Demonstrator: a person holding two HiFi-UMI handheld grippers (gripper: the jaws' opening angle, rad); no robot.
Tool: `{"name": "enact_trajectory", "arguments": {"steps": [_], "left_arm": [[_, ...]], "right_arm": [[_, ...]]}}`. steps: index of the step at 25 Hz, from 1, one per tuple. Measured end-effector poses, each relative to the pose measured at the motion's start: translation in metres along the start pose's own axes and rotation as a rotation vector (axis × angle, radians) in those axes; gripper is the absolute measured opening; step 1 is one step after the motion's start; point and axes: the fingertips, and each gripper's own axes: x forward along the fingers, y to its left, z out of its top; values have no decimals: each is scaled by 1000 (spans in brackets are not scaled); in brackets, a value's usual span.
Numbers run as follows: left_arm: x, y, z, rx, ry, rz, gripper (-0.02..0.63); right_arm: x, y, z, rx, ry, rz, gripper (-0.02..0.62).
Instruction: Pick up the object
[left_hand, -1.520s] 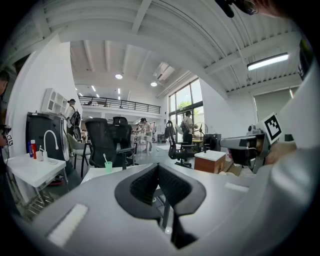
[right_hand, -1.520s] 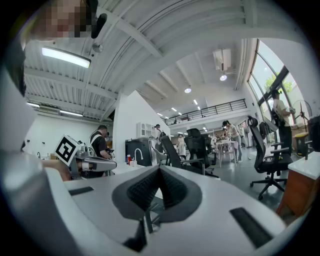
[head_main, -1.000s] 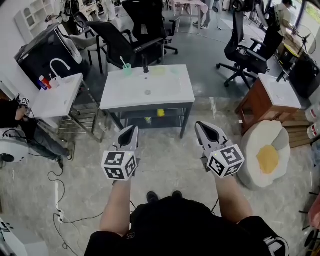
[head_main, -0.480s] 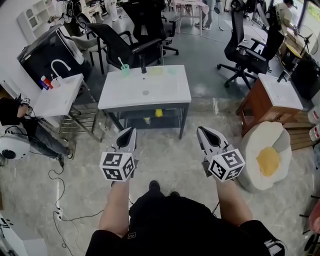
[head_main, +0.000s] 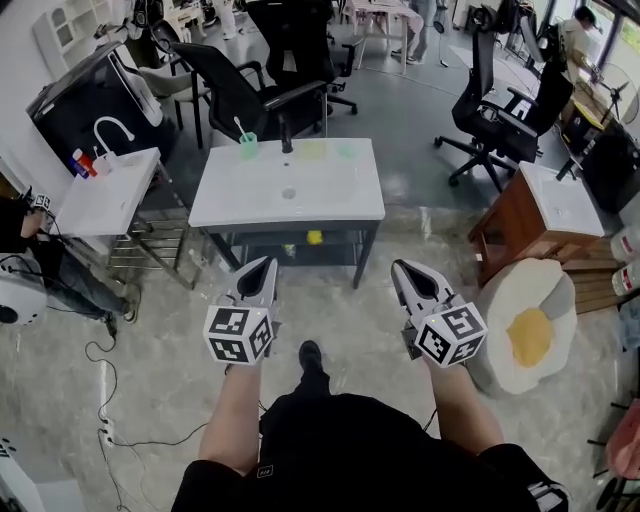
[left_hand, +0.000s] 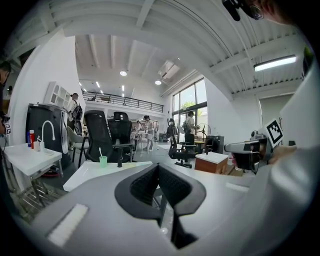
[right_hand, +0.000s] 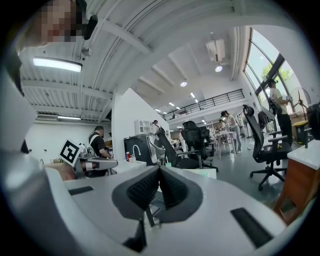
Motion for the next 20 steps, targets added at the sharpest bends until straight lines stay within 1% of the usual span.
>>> {"name": "enact_trajectory", "arguments": {"steps": [7,10,15,20], "left_arm": [[64,51,2,-33,8,-16,11],[92,76,4,-40,18,-23,11],[134,107,9,-35,34,-52,11],[161,140,15,-31,43,-75,11]], "right_arm": [[78,-29,2,-18,46,5,-5],[117,-33,-1,-52,82,14,-5],[172,-42,-4,-63,121,19,-5],[214,-52,0,-68,133,2,-5]]}}
